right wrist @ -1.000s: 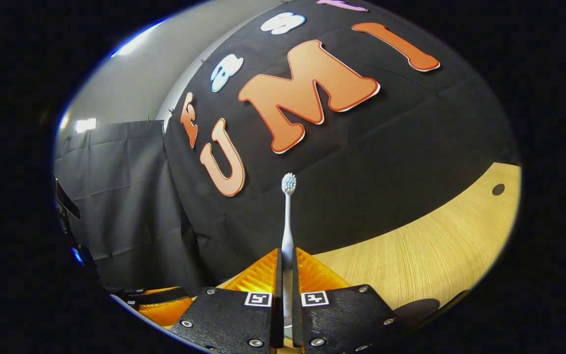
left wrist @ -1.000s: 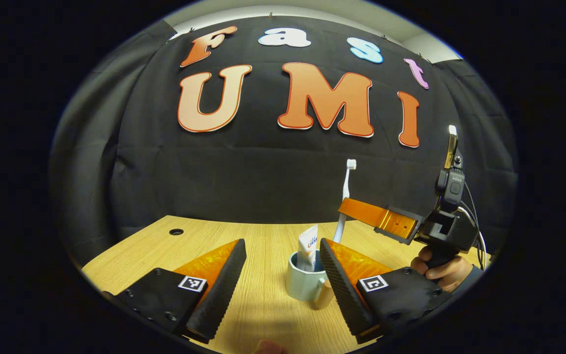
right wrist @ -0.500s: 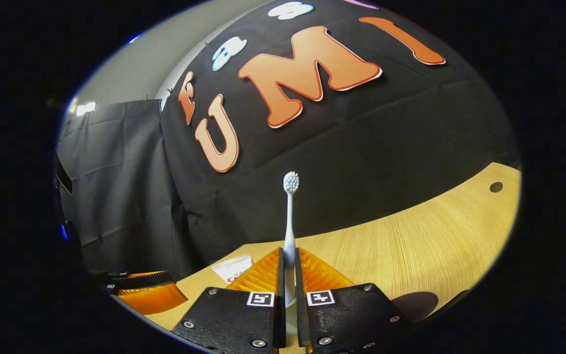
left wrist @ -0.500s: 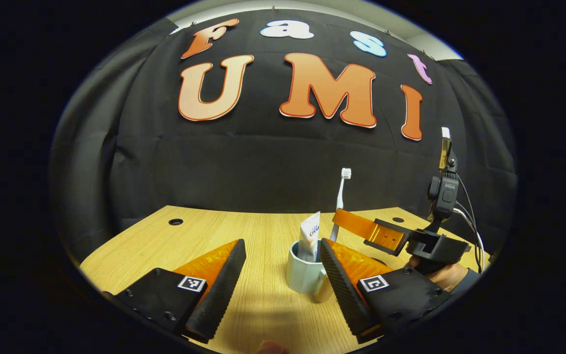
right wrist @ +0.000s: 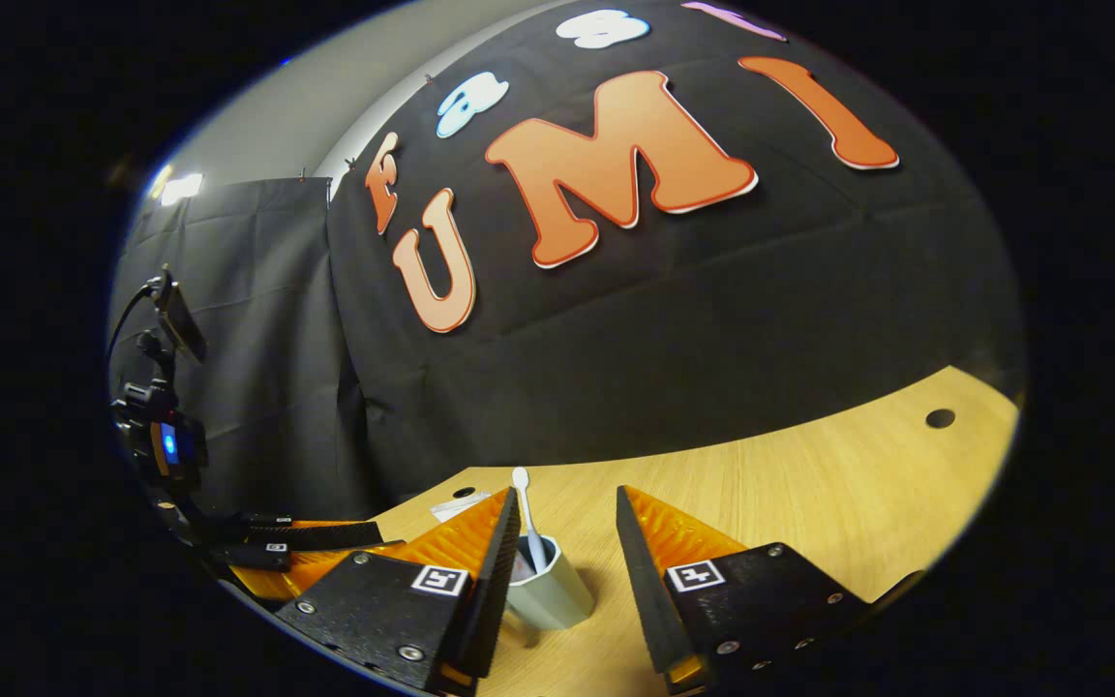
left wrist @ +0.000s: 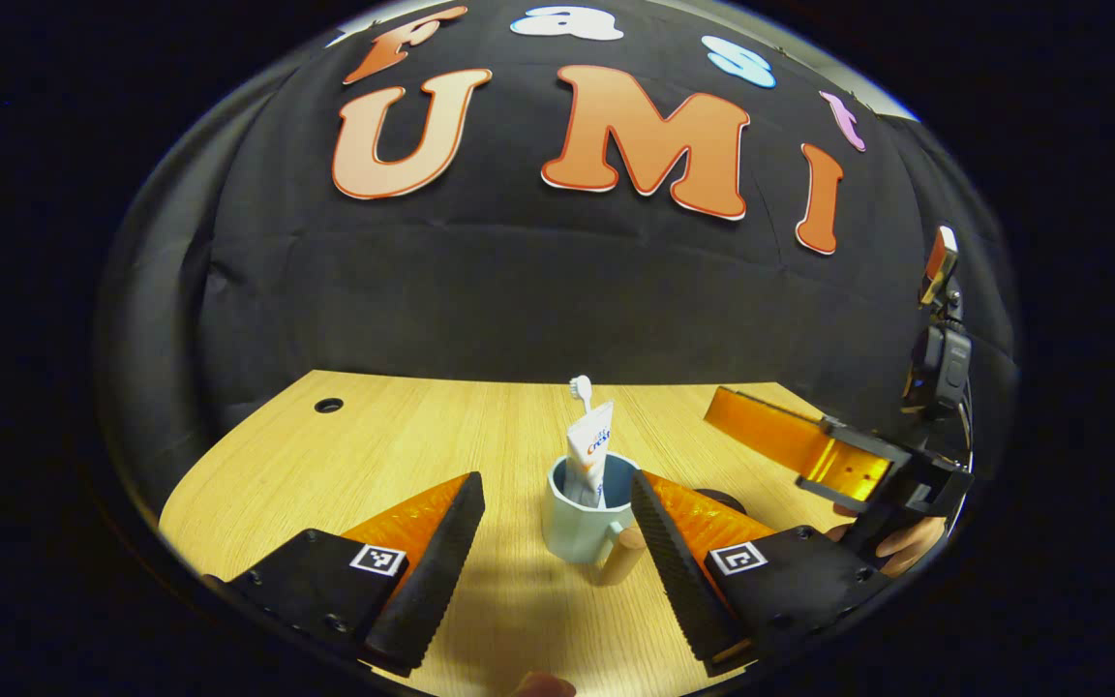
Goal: Put the toothbrush and toothpaste on the desktop into the cup, then pick up the cup and place it on the coaster on the desktop.
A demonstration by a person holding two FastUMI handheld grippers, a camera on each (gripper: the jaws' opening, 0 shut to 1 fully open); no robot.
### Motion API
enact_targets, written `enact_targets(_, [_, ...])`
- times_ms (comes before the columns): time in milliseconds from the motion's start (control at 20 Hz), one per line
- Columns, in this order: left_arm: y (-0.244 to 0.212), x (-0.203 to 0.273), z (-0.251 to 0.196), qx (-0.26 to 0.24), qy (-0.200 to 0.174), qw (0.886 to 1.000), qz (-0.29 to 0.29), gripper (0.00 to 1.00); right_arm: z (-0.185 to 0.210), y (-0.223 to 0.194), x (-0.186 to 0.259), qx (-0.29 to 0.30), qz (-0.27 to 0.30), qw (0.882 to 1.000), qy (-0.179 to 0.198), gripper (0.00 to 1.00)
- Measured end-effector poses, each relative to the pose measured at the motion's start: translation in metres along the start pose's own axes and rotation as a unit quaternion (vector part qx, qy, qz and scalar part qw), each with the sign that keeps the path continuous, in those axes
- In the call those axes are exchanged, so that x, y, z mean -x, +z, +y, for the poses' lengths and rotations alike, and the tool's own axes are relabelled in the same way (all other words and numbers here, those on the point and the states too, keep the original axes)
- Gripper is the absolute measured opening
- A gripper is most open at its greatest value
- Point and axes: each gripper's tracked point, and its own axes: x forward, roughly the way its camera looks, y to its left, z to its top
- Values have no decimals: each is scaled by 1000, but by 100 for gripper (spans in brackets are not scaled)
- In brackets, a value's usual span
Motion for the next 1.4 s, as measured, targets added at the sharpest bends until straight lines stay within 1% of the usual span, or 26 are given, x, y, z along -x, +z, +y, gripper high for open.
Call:
enact_targets(50, [0, -1, -6, 2, -8, 1000, 16, 98, -2, 8, 9, 10, -6, 1000, -4, 72])
enact_targets(150, [0, -4, -17, 7, -22, 999, 46, 99, -8, 21, 28, 31, -16, 999, -11, 78])
enact_targets(200, [0, -6, -22, 6, -26, 998, 63, 99, -11, 27, 37, 41, -20, 999, -13, 83])
enact_targets(250, [-2, -9, -23, 4, -31, 996, 81, 98, -15, 31, 48, 50, -19, 998, -17, 85])
enact_targets(300, [-5, -10, -23, 2, -31, 993, 114, 98, -22, 36, 59, 58, -18, 998, -22, 88])
enact_targets(400, [-13, -9, -19, 6, -27, 987, 160, 99, -37, 49, 84, 73, -18, 996, -37, 91])
enact_targets(550, [-20, -9, -19, 34, -20, 977, 211, 99, -61, 64, 126, 99, -19, 993, -63, 94])
enact_targets(600, [-21, -11, -20, 46, -21, 971, 233, 99, -68, 66, 139, 110, -16, 991, -69, 95])
enact_targets(750, [-20, -21, -19, 51, -5, 956, 288, 99, -79, 72, 174, 128, -10, 989, -69, 95])
enact_targets(900, [-27, -29, -21, 52, 4, 943, 329, 99, -81, 80, 205, 115, -13, 991, -63, 96])
enact_targets(1000, [-37, -31, -20, 61, 9, 931, 359, 100, -85, 85, 218, 111, -25, 991, -66, 96])
enact_targets(1050, [-40, -32, -18, 60, 15, 926, 372, 99, -86, 89, 224, 109, -30, 991, -66, 96])
enact_targets(1200, [-47, -35, -15, 58, 40, 914, 399, 100, -89, 89, 244, 123, -36, 989, -70, 96])
enact_targets(1300, [-56, -38, -15, 60, 53, 906, 415, 100, -86, 92, 244, 137, -36, 987, -75, 97])
enact_targets(1400, [-59, -36, -15, 65, 57, 898, 432, 100, -85, 90, 242, 146, -31, 986, -72, 97])
